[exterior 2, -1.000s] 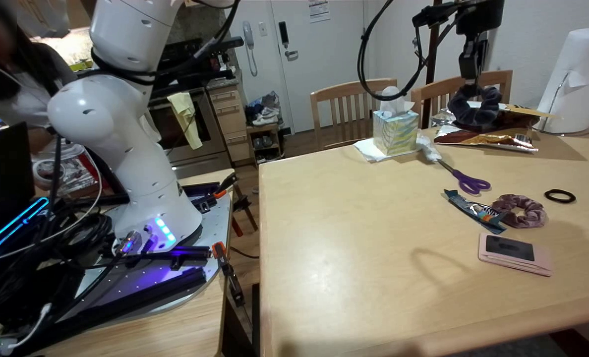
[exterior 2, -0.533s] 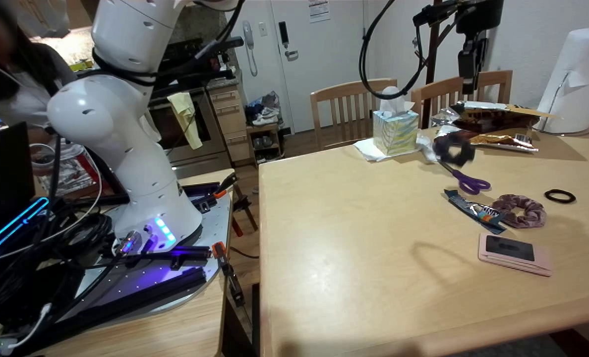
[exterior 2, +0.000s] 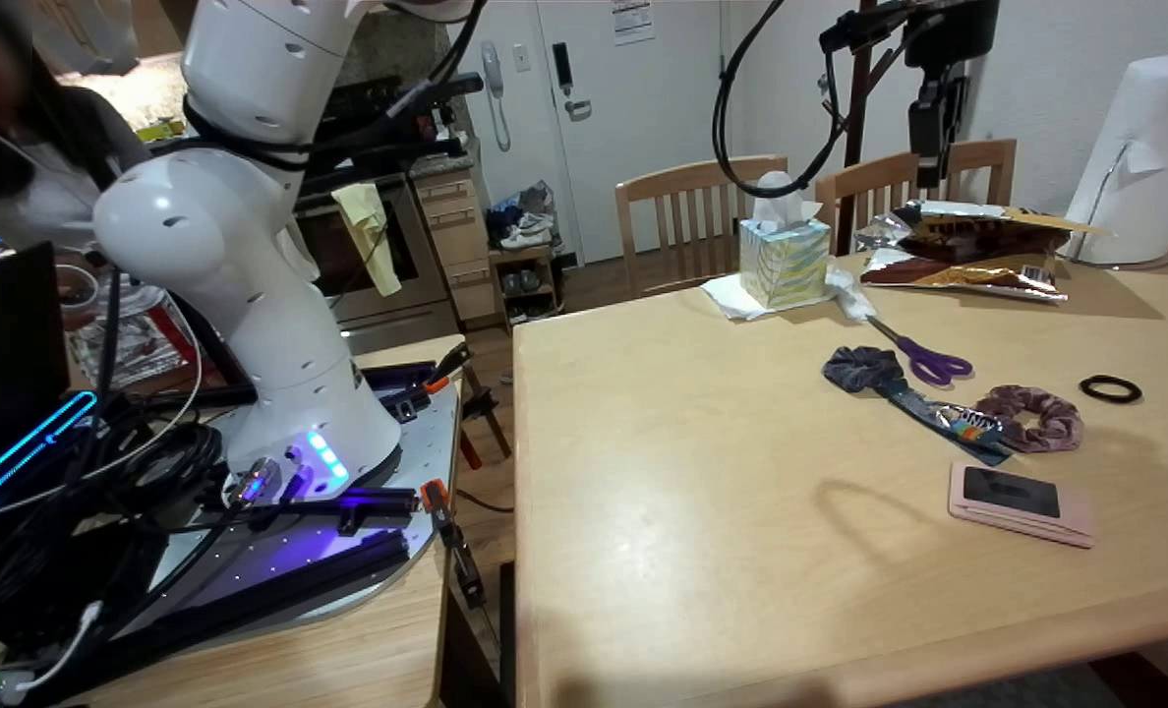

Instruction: Move the gray scrunchie to the middle of the table

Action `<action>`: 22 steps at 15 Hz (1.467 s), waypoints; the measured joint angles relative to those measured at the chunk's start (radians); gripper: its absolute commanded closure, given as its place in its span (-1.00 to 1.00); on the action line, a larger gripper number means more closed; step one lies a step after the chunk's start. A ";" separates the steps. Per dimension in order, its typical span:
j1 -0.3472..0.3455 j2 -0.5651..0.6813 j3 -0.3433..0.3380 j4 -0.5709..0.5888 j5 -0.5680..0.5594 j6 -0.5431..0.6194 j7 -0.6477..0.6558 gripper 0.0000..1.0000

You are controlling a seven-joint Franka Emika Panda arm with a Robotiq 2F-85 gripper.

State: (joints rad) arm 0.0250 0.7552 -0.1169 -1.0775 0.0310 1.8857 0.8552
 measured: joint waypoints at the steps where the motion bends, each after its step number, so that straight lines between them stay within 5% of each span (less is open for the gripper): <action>1: 0.000 0.000 0.000 0.000 0.000 0.000 0.000 -0.27; 7: 0.006 0.004 -0.012 0.000 -0.013 0.042 0.000 -0.97; 12: 0.006 -0.004 -0.034 -0.012 -0.044 0.040 -0.002 -1.00; 22: -0.071 -0.380 -0.113 -0.458 -0.134 0.042 -0.181 -1.00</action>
State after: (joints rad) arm -0.0458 0.3748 -0.2302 -1.5353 -0.1025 1.9278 0.6737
